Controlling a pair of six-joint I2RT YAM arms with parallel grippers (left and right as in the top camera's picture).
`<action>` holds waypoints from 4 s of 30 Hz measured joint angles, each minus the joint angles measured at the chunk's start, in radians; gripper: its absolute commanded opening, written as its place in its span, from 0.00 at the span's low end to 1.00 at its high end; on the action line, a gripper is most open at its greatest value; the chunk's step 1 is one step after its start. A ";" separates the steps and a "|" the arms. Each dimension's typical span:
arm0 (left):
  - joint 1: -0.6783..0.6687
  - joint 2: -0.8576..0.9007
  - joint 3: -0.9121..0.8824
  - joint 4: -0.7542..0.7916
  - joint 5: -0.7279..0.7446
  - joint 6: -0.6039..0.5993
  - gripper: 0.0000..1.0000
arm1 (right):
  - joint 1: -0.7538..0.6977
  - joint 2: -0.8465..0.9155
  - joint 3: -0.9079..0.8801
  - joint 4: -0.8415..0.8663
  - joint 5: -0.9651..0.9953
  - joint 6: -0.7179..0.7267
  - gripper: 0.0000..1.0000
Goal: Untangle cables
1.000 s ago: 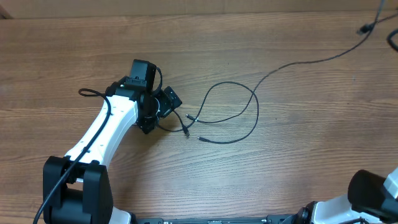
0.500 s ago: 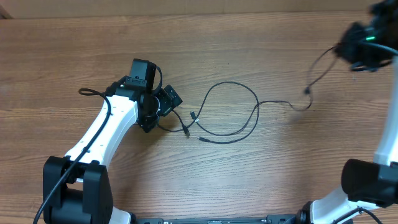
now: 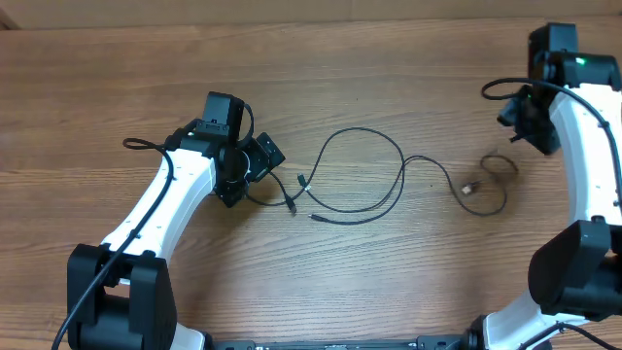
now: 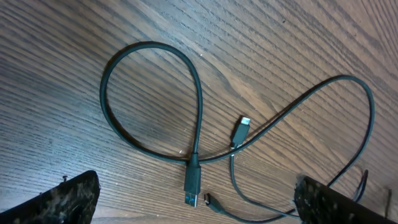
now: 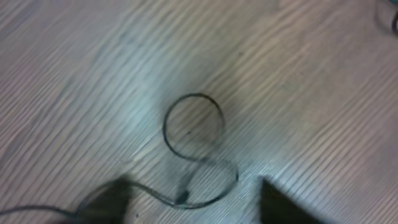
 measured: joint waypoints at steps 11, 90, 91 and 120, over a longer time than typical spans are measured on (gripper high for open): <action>0.000 0.000 -0.001 0.000 0.000 0.000 1.00 | 0.107 0.000 -0.048 0.060 -0.425 -0.097 0.97; 0.000 0.000 -0.003 0.000 0.000 -0.003 1.00 | -0.188 -0.094 -0.470 0.333 -0.165 -0.145 1.00; 0.000 0.000 -0.003 0.000 0.000 -0.003 0.99 | -0.184 -0.093 -0.493 0.355 -0.186 -0.164 1.00; 0.000 0.000 -0.003 0.000 0.000 -0.003 1.00 | 0.055 0.038 -0.639 0.772 -0.088 -0.068 0.04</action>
